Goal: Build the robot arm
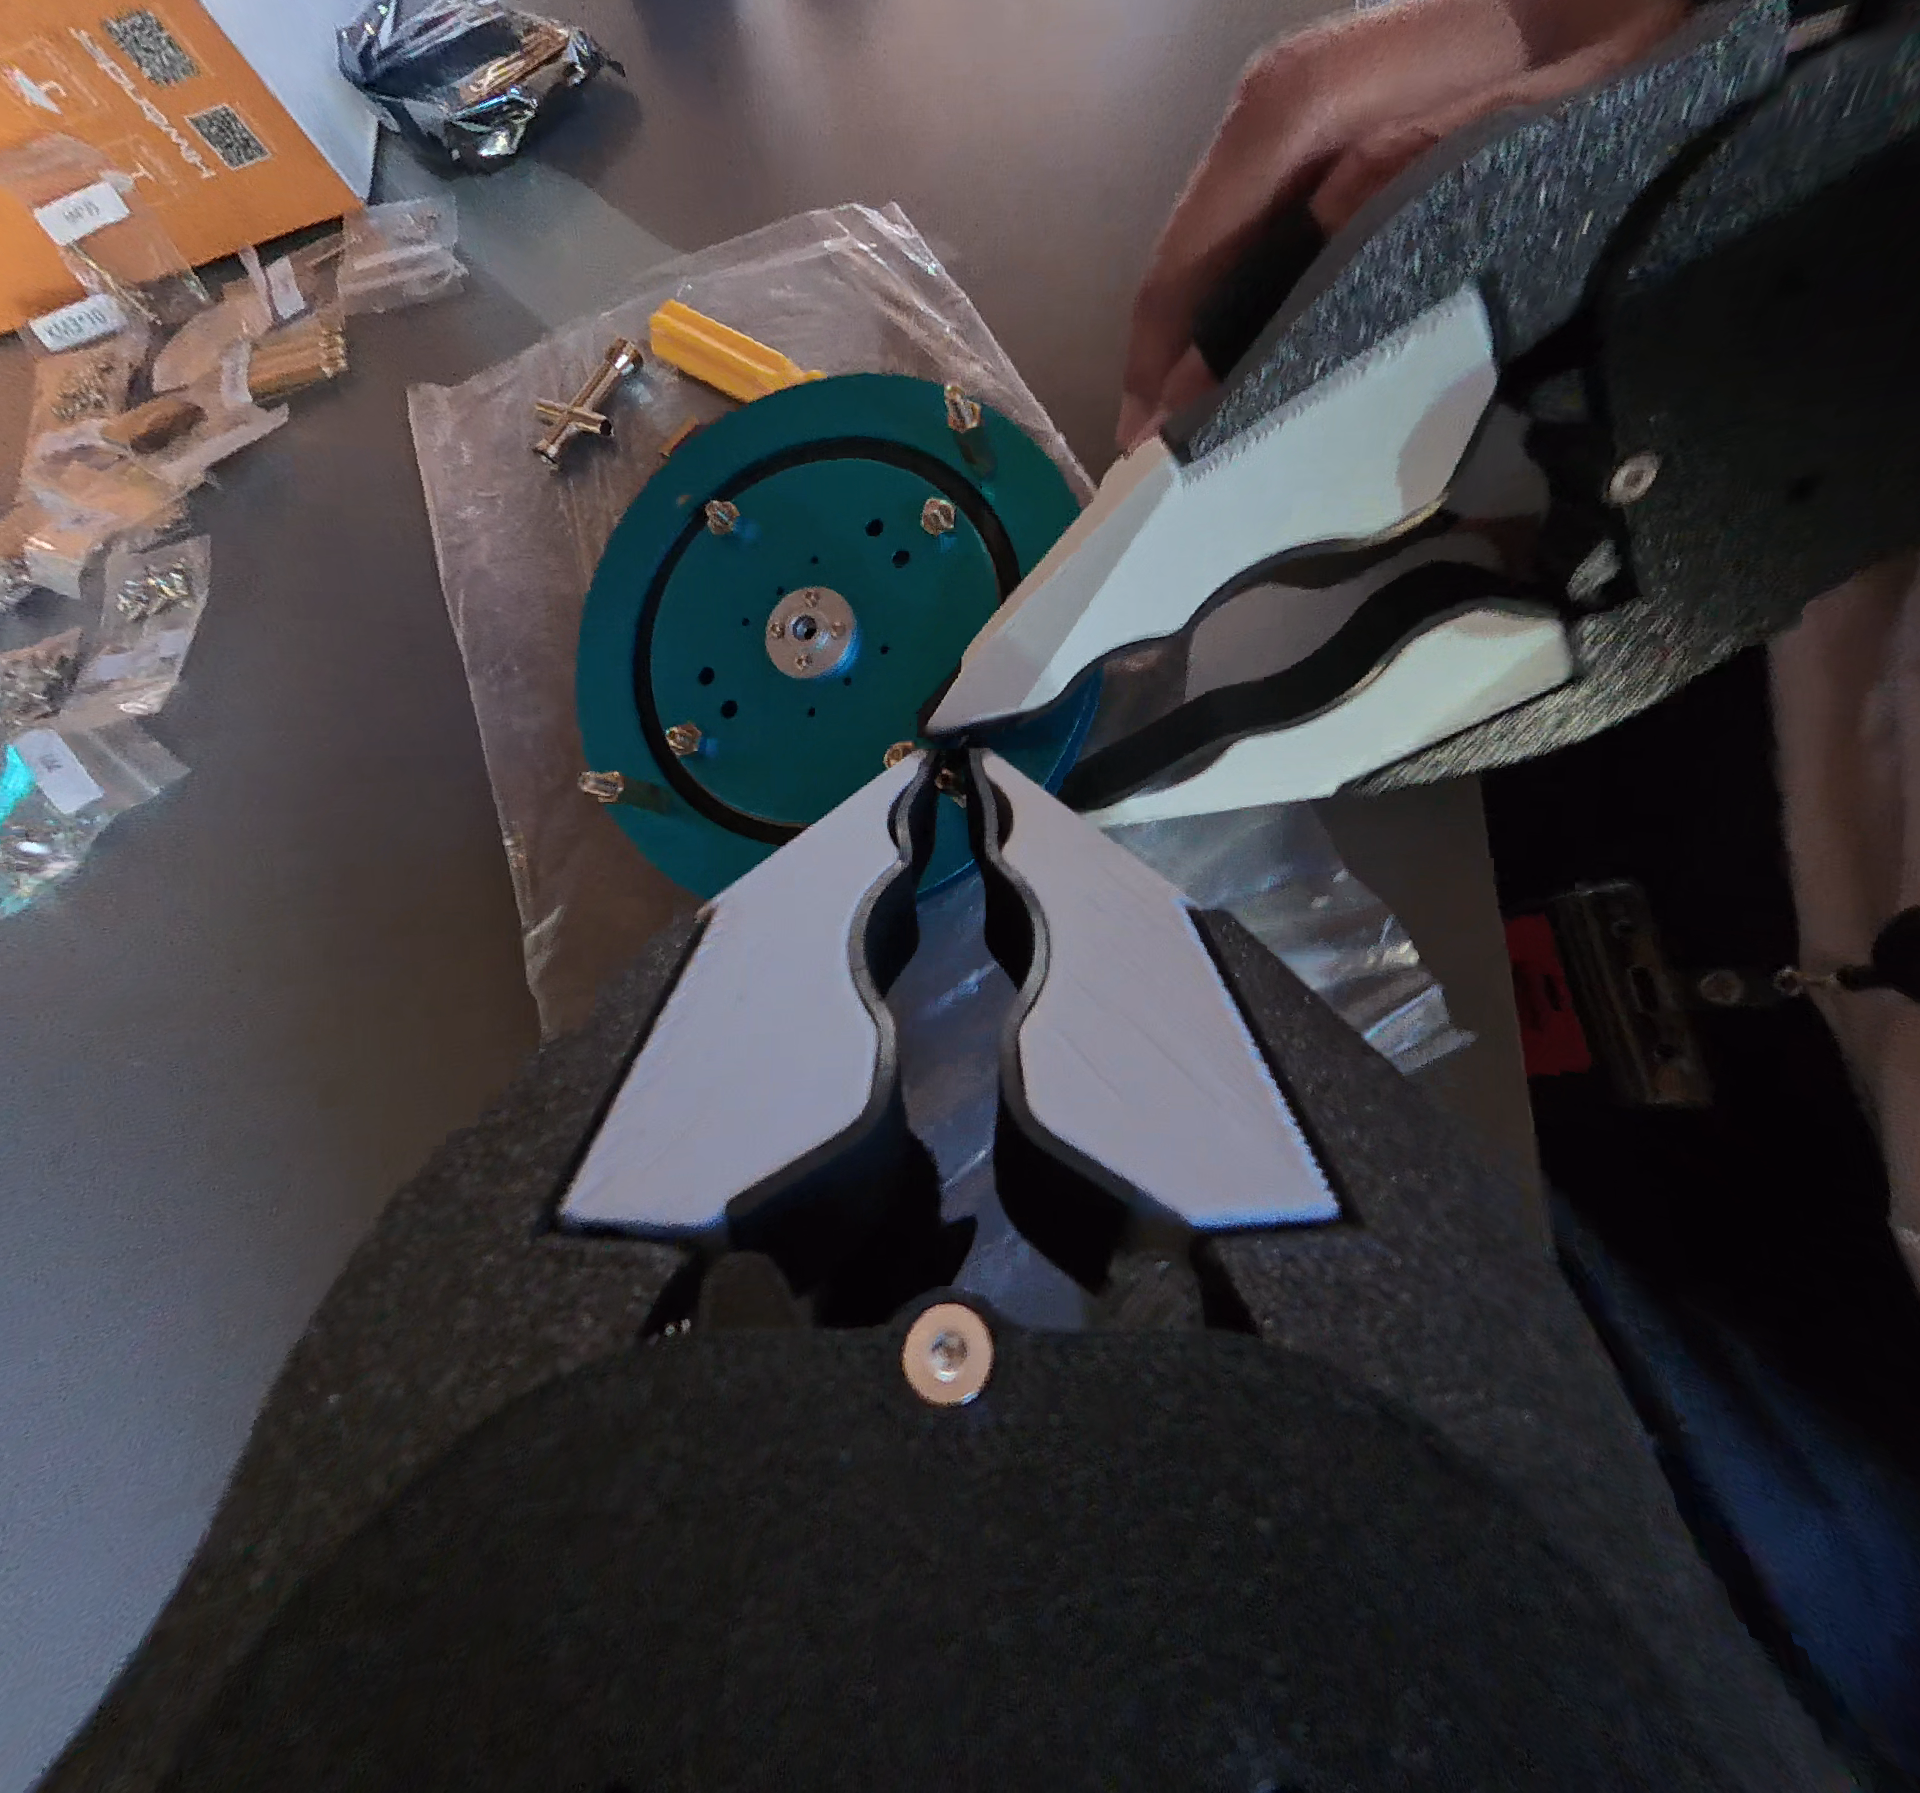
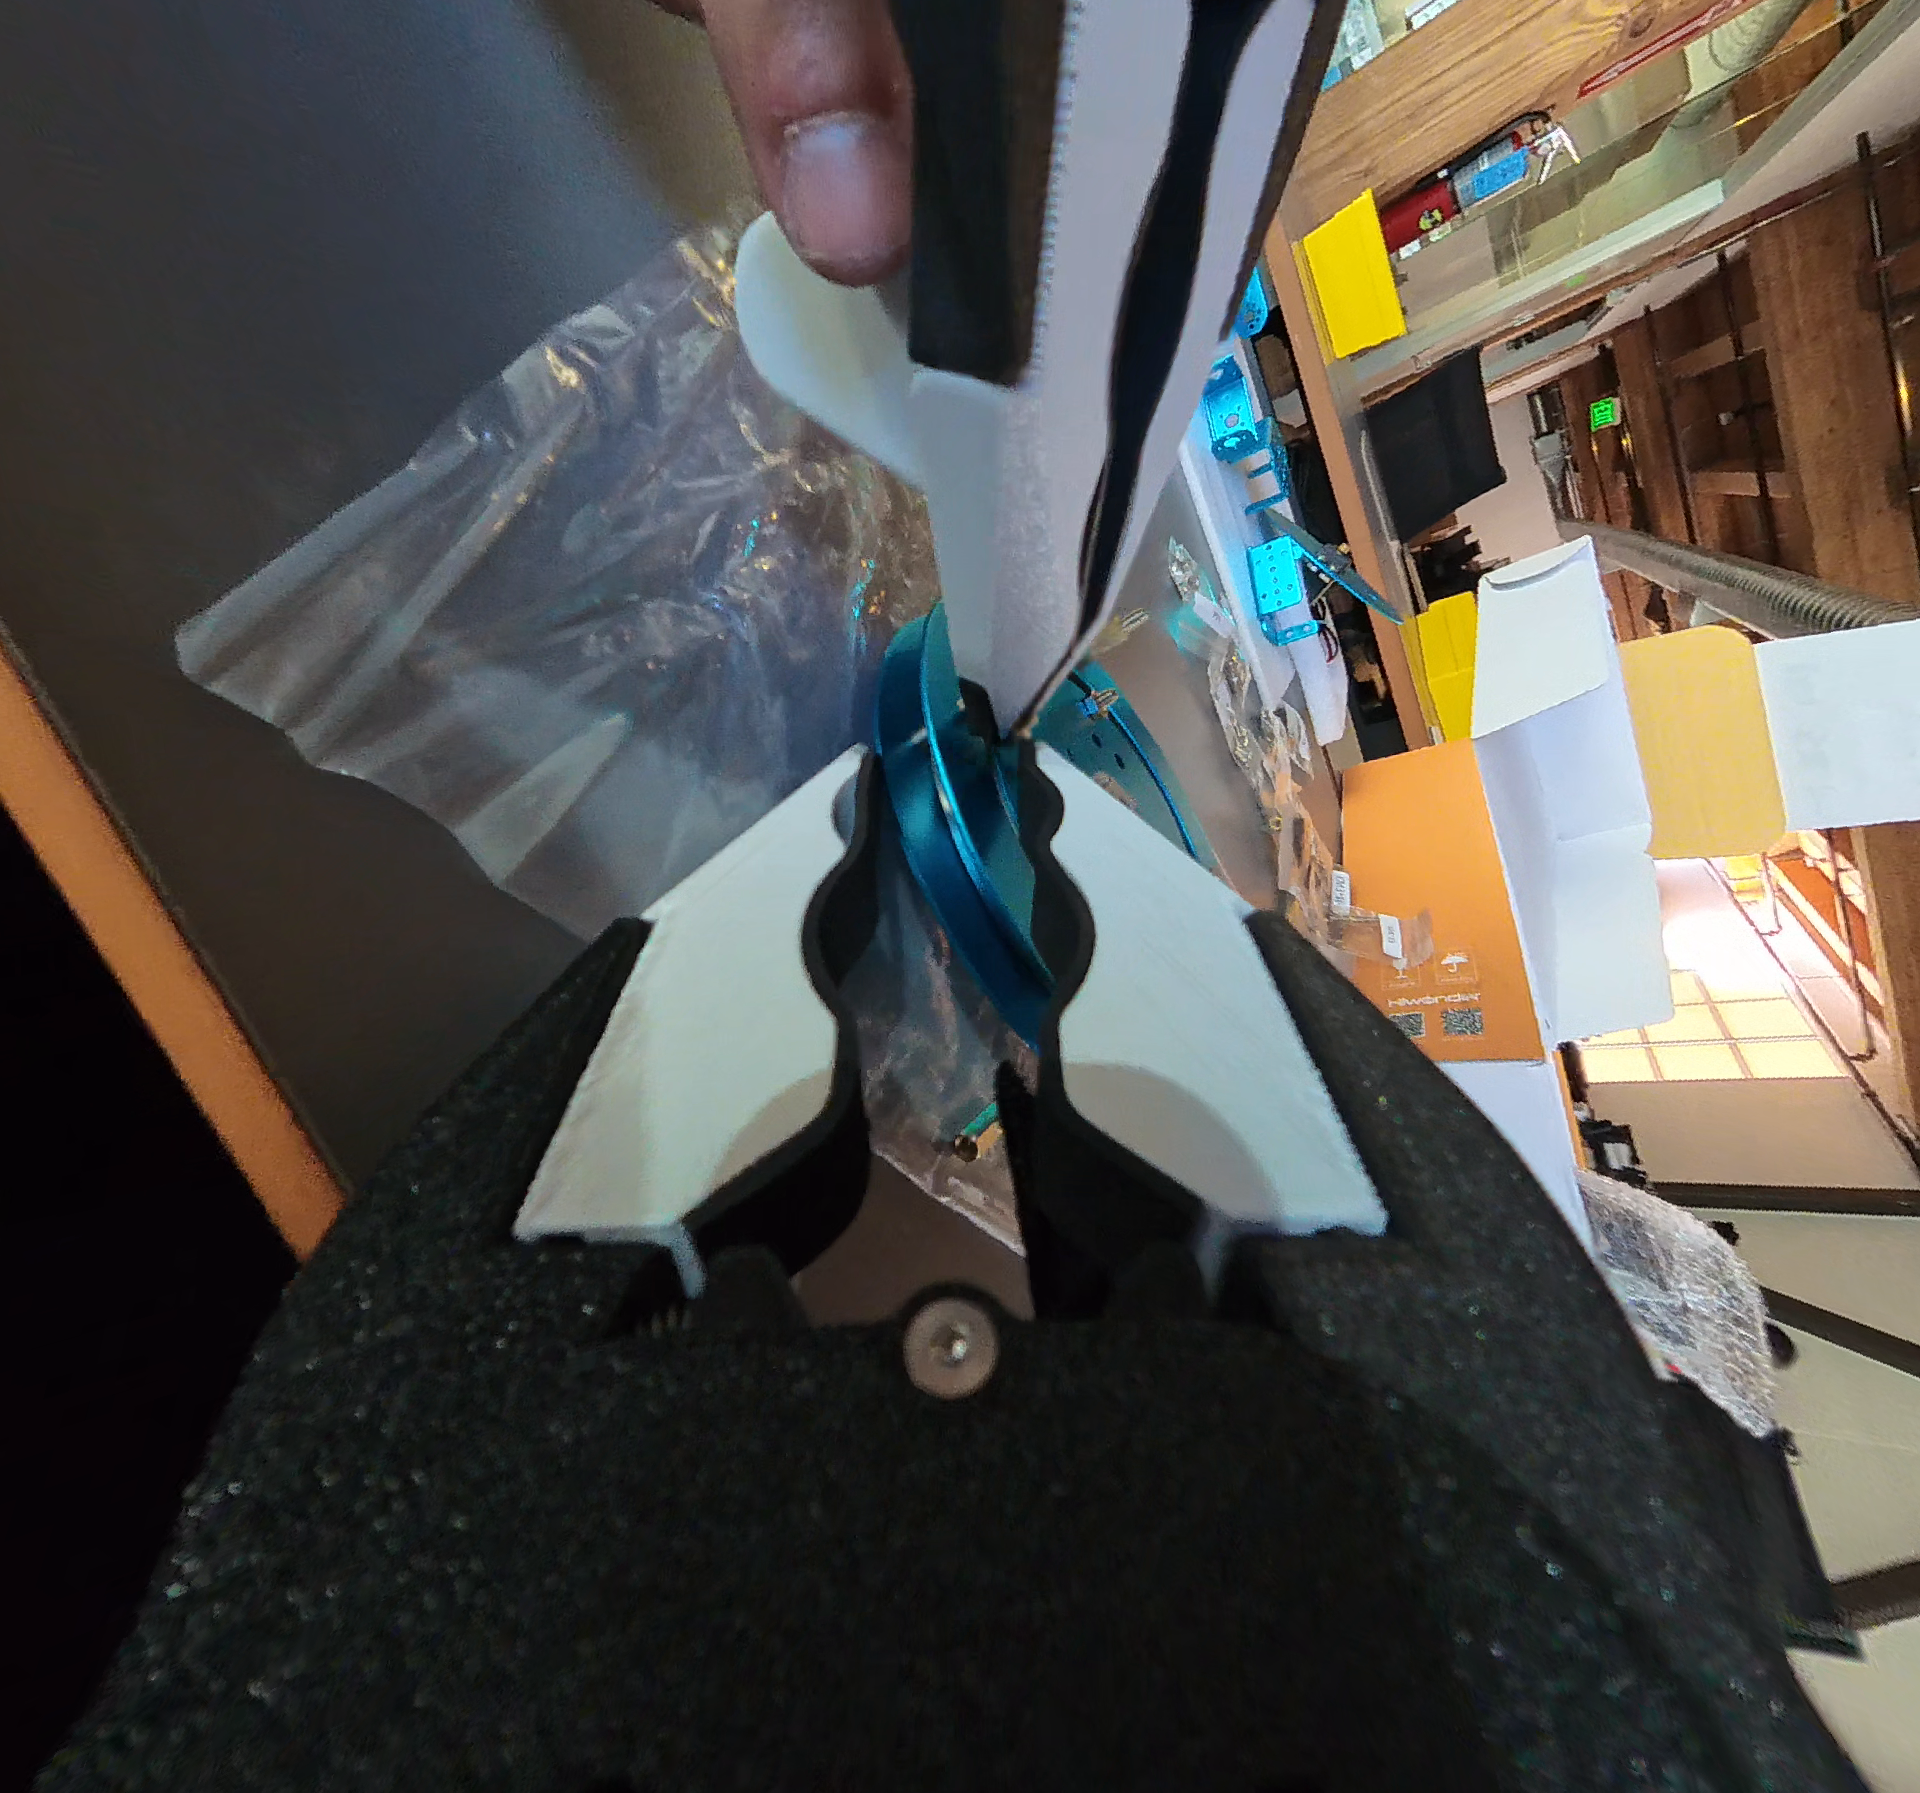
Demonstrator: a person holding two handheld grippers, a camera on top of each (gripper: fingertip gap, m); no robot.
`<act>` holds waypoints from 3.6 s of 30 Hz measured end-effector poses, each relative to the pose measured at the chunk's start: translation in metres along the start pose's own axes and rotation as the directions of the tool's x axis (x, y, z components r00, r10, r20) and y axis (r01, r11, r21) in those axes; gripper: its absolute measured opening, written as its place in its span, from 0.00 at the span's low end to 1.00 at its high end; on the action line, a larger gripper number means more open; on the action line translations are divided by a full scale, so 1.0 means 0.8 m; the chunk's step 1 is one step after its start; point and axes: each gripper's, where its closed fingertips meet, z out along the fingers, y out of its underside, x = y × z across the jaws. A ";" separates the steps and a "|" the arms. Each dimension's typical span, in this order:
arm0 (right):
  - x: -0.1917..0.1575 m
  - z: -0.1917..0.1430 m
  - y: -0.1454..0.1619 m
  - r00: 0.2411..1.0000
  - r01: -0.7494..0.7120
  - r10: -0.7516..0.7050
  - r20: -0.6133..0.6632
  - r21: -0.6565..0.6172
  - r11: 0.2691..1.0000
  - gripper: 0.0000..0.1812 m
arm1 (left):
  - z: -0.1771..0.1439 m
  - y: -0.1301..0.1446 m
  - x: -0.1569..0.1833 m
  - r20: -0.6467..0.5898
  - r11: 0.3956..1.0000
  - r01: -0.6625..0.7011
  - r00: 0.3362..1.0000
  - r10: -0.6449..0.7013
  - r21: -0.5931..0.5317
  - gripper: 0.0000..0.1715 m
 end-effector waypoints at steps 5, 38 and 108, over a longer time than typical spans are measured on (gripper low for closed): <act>-0.004 -0.045 -0.047 0.958 -0.210 0.170 0.230 0.161 0.964 0.23 | -0.017 0.026 -0.014 -0.026 0.993 -0.099 0.995 0.098 -0.071 0.02; 0.082 0.019 0.066 0.184 -0.580 0.291 0.939 -0.136 0.803 0.18 | -0.036 0.048 -0.032 -0.121 0.999 -0.049 0.991 0.050 0.012 0.02; 0.071 0.022 0.039 -0.044 -0.558 0.146 0.988 -0.145 0.817 0.23 | -0.041 0.053 -0.014 -0.182 0.994 -0.105 0.978 0.103 -0.002 0.00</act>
